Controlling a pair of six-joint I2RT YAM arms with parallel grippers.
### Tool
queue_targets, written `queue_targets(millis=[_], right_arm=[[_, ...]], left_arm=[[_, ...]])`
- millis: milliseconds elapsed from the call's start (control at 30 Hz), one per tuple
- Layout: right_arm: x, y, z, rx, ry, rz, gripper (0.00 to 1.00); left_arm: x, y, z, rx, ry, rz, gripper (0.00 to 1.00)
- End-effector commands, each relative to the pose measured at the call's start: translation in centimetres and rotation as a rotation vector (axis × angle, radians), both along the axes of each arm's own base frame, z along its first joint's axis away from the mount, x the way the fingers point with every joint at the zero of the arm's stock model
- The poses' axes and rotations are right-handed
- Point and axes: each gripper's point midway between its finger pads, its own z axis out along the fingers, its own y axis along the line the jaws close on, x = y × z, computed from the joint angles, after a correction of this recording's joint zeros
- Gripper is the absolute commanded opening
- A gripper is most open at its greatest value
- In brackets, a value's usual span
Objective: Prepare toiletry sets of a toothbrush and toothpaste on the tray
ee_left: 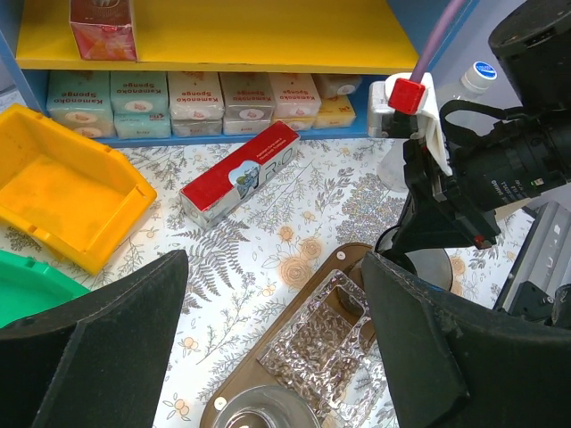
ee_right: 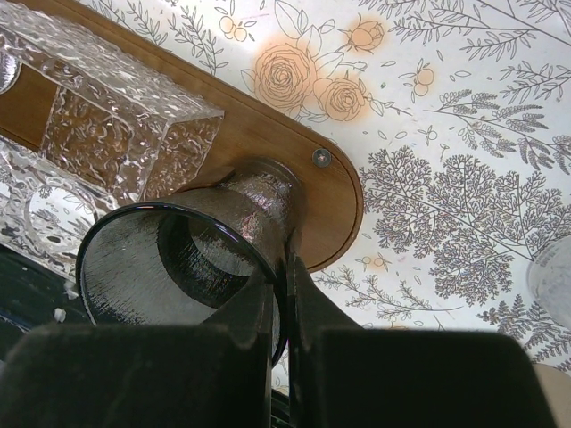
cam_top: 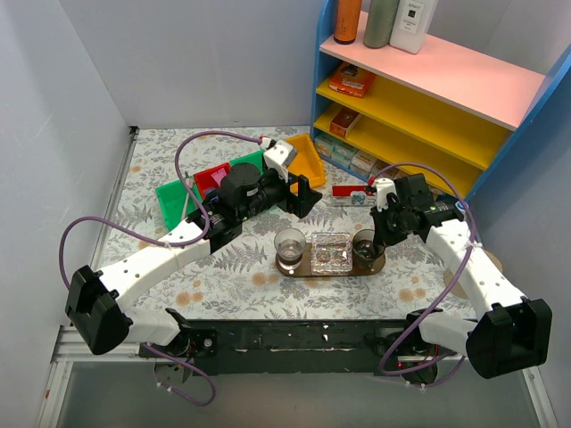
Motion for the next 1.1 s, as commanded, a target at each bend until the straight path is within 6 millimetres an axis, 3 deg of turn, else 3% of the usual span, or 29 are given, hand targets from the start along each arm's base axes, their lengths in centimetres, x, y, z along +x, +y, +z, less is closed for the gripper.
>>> queue_targets(millis=[0,267,467,700,867,1067], right_arm=[[1.2,0.9,1.0,0.037,-0.052,0.017,0.01],[1.4,0.7,0.4,0.022,-0.028,0.001,0.03],[1.6,0.4,0.3,0.002,-0.029,-0.014,0.24],[1.8,0.0,0.7,-0.015,-0.047,-0.037,0.34],[1.8,-0.4,1.2,-0.03,-0.037,-0.07,0.52],[1.1,-0.8,1.3,-0.027,0.005,-0.15,0.56]], left_arm=[[0.0,0.1,-0.1,0.01,-0.012,-0.009,0.79],[-0.1,0.1,-0.4,0.016,-0.007,-0.017,0.79],[-0.1,0.1,-0.6,0.022,-0.009,-0.019,0.79],[-0.2,0.2,-0.8,0.025,-0.006,-0.018,0.79],[-0.2,0.1,-1.0,0.028,-0.003,-0.022,0.79],[-0.2,0.1,-1.2,0.031,0.001,-0.022,0.8]])
